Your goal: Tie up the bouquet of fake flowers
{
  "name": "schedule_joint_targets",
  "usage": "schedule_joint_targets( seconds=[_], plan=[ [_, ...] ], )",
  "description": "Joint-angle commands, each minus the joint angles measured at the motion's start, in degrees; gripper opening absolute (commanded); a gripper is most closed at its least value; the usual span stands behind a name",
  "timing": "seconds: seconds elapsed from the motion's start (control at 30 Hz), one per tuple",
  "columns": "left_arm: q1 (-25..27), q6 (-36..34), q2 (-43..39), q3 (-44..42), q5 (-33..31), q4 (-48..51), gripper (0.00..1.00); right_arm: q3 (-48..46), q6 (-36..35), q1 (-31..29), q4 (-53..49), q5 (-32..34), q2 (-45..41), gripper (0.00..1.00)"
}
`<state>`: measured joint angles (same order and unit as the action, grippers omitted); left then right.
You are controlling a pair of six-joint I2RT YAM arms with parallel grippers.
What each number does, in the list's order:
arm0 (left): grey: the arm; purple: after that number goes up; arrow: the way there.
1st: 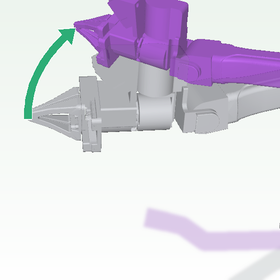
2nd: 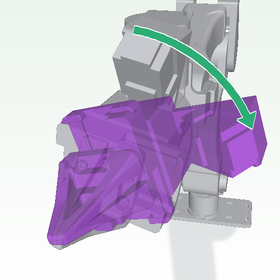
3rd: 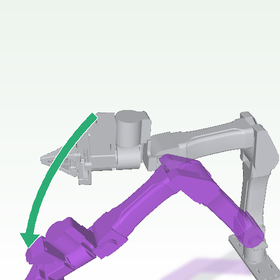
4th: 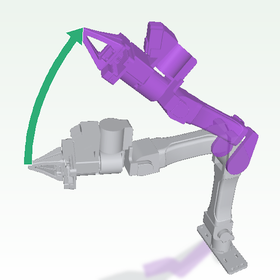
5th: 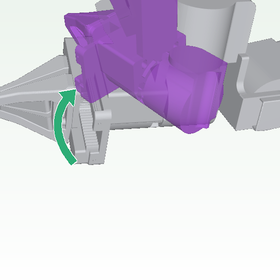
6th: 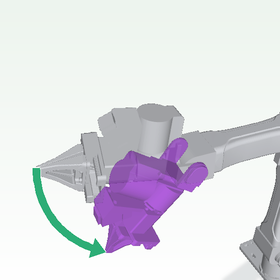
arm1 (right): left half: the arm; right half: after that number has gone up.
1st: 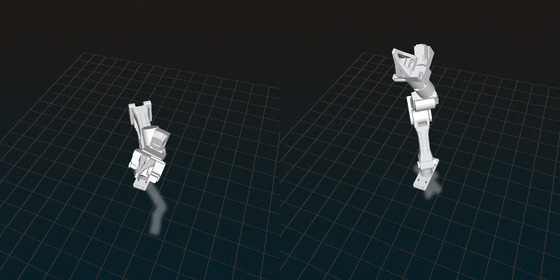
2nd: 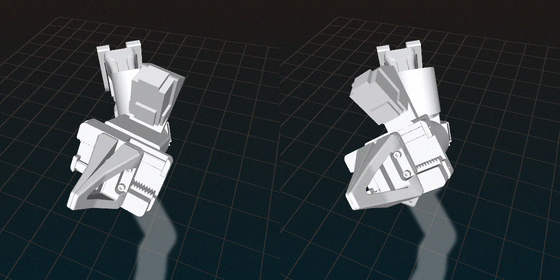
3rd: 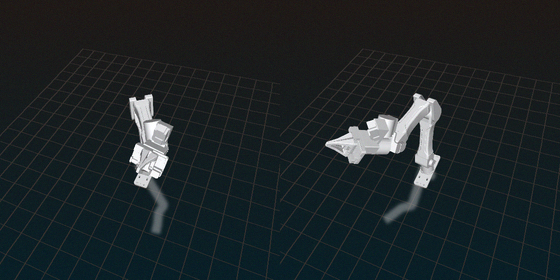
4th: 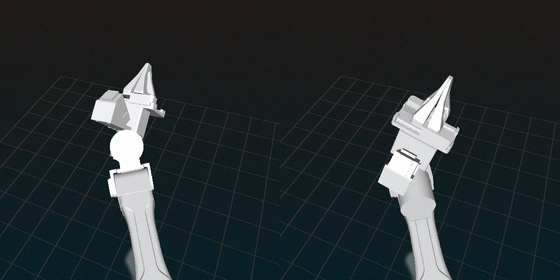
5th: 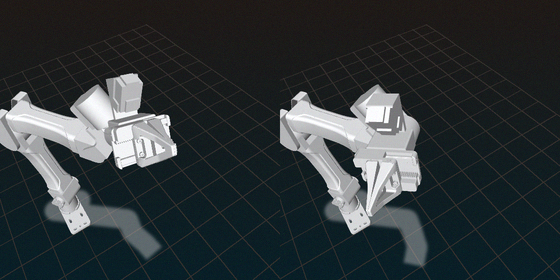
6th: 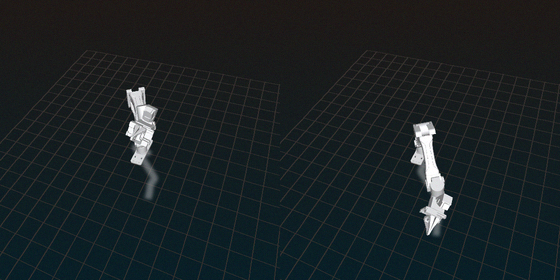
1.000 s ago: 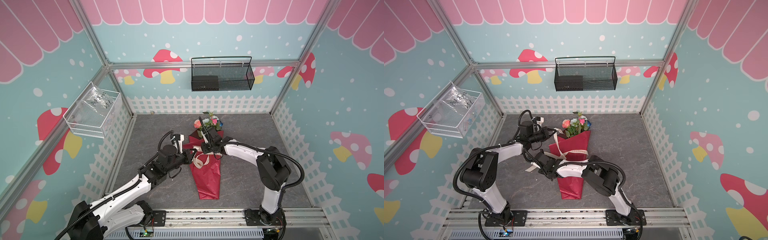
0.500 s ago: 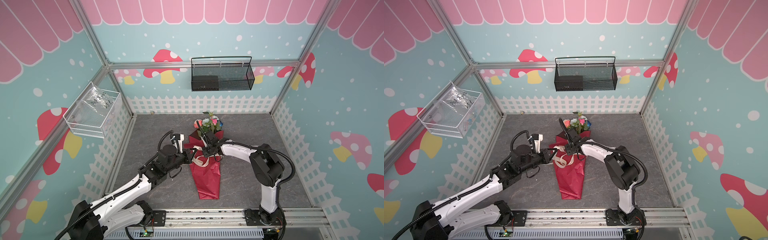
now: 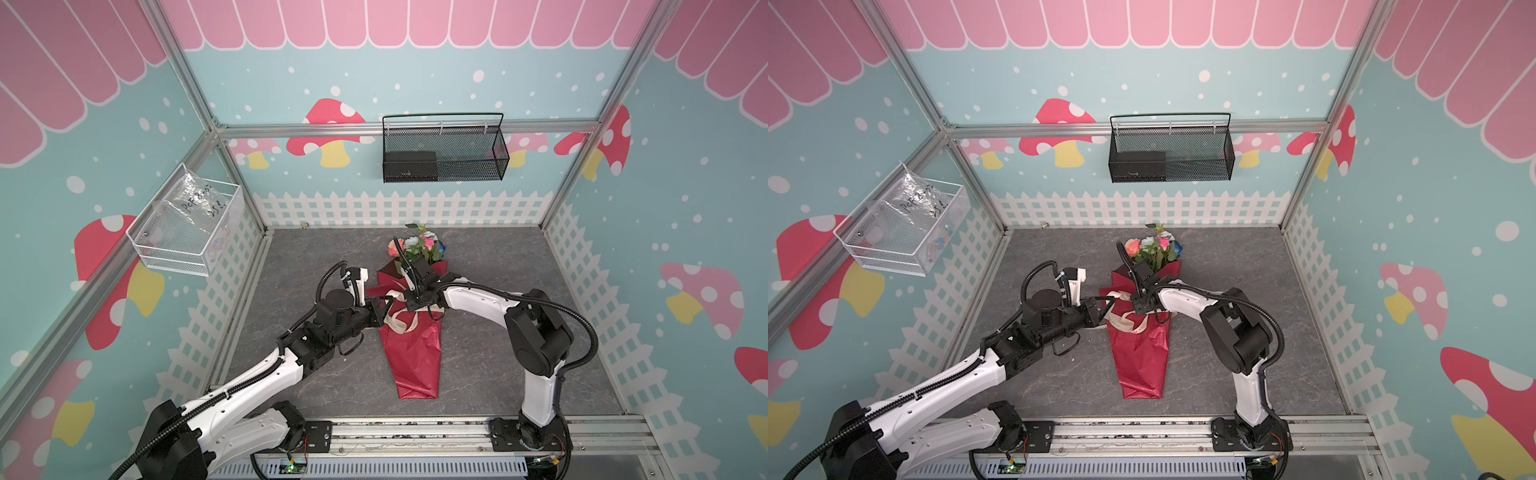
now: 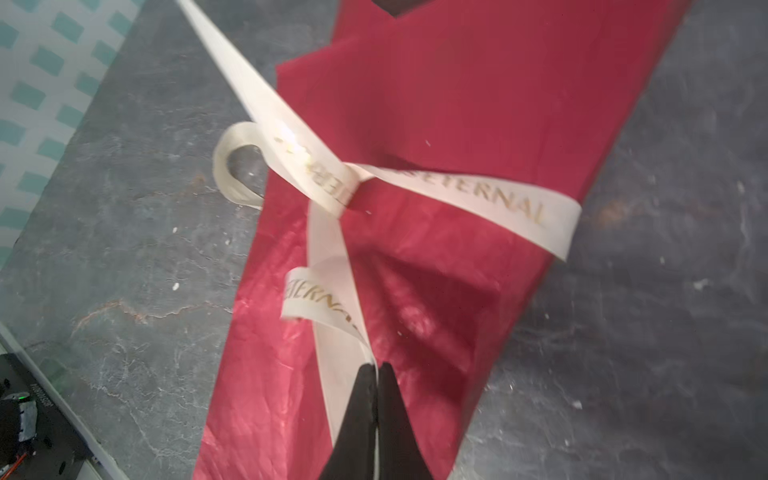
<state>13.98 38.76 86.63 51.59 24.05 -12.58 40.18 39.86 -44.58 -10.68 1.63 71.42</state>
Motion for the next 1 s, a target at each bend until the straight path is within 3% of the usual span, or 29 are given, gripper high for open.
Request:
schedule_joint_targets(
  seconds=[0.0,0.33,0.6,0.97],
  plan=[
    [0.2,-2.5,-3.3,-1.7,-3.0,4.0,0.00,0.4,6.3,1.5,-2.9,-3.5,0.4,0.00],
    [4.3,-7.9,-13.8,-6.2,-10.9,14.2,0.00,5.5,4.2,6.1,-3.9,-2.4,7.0,0.00],
    [8.7,-7.4,-20.1,-8.6,-14.2,16.4,0.00,12.5,1.5,7.2,-3.7,1.4,15.3,0.00],
    [15.0,-6.0,-23.5,-6.2,-16.6,17.6,0.00,9.1,3.1,6.6,-0.4,-1.7,16.7,0.00]
  ],
)
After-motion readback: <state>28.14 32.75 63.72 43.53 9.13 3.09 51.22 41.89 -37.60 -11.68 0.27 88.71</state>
